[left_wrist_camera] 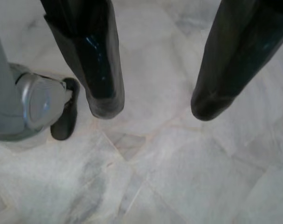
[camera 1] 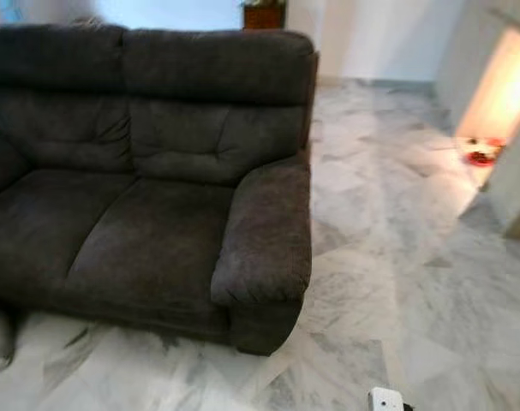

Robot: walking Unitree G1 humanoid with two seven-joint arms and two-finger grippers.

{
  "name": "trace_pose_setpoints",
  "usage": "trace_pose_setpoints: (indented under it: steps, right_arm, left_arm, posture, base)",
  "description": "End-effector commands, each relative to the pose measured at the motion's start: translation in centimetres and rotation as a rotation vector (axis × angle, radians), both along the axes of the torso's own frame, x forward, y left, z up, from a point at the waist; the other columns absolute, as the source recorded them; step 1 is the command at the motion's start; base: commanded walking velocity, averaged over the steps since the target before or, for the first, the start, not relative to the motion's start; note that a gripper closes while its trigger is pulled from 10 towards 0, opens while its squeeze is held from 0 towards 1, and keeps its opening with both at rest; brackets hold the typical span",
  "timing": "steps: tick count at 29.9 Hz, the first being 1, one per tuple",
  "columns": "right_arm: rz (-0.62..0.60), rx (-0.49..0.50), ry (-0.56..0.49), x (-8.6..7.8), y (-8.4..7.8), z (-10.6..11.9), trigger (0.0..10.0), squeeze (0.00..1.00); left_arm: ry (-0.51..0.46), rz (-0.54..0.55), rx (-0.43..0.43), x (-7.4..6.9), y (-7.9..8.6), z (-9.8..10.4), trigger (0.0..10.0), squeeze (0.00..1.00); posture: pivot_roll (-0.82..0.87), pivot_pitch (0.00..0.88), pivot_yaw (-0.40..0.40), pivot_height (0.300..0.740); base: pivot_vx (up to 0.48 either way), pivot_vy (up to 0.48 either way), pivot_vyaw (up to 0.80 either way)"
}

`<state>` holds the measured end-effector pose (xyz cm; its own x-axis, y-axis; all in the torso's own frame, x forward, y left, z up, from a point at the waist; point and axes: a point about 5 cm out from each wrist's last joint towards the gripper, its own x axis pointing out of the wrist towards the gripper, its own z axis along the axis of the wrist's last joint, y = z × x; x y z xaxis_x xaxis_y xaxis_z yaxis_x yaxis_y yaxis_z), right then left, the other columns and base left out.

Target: Move the pillow to the sofa from floor

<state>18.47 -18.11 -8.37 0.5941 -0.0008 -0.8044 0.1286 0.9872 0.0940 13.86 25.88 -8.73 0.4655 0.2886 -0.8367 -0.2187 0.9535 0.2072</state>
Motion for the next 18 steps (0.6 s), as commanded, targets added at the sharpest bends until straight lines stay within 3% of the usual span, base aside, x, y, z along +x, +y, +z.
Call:
trace_pose_setpoints:
  steps: [1,9,13,18]
  right_arm:
    - [0.02,0.001,0.009,-0.2,0.2,-0.1,10.0,0.0]
    - [0.021,0.007,0.006,-0.1,0.2,-0.1,10.0,0.0]
    - [0.021,0.007,0.009,-0.1,0.2,-0.1,10.0,0.0]
    - [0.015,0.006,0.01,-0.2,0.1,-0.1,10.0,0.0]
  left_arm:
    - [0.003,0.016,0.004,-0.3,0.8,0.1,10.0,0.0]
    - [0.013,0.037,0.016,-1.8,2.9,0.4,10.0,0.0]
    - [0.018,0.031,0.023,-1.9,3.1,0.5,10.0,0.0]
    - [0.019,0.012,0.037,-1.1,2.8,0.6,10.0,0.0]
  posture:
    - [0.07,0.068,0.025,0.74]
    - [0.08,0.079,0.019,0.74]
    - [0.07,0.082,0.017,0.74]
    - [0.07,0.089,0.019,0.74]
  base:
    - [0.0,0.424,0.0]
    - [0.0,0.424,0.0]
    - [0.0,0.422,0.0]
    - [0.0,0.0,0.0]
